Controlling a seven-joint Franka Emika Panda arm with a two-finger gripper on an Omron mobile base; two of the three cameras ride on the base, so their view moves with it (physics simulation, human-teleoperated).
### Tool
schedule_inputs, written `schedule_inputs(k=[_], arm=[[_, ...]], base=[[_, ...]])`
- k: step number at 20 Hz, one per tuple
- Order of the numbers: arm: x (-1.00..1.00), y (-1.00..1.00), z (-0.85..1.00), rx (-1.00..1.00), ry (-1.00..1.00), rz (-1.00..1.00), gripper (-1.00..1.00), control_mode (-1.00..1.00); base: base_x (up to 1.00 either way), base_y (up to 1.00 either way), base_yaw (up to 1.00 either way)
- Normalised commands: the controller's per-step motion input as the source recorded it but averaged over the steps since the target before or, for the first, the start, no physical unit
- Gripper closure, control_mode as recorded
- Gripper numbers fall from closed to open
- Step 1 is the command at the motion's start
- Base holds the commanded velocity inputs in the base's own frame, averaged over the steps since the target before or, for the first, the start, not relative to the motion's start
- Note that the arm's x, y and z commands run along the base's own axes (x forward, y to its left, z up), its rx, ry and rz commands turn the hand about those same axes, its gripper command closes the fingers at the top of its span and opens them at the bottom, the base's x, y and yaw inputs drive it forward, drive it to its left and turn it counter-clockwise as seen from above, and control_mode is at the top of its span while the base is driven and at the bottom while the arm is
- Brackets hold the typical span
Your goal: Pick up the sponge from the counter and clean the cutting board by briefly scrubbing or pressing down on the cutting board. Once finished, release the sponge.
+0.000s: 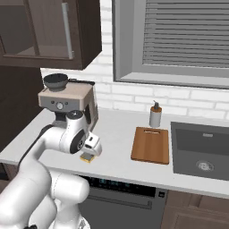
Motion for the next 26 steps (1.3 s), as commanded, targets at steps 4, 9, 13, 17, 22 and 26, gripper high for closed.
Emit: schedule_inputs(k=[4, 9, 13, 17, 22, 26], arm=[[0.07, 0.05, -0.37, 0.0, -0.01, 0.0, -1.0, -1.0], [0.0, 0.1, -0.43, 0.0, -0.05, 0.0, -1.0, -1.0], [0.0, 0.11, -0.37, 0.0, -0.06, 0.0, -1.0, -1.0], [0.0, 0.09, -0.38, 0.0, -0.08, 0.0, -1.0, -1.0], [0.0, 0.06, -0.39, 0.0, -0.12, 0.0, -1.0, -1.0], [0.0, 0.06, -0.41, 0.0, -0.11, 0.0, -1.0, -1.0]], base=[[0.0, 0.0, 0.0], [0.0, 0.0, 0.0], [0.0, 0.0, 0.0], [0.0, 0.0, 0.0], [0.0, 0.0, 0.0], [0.0, 0.0, 0.0]])
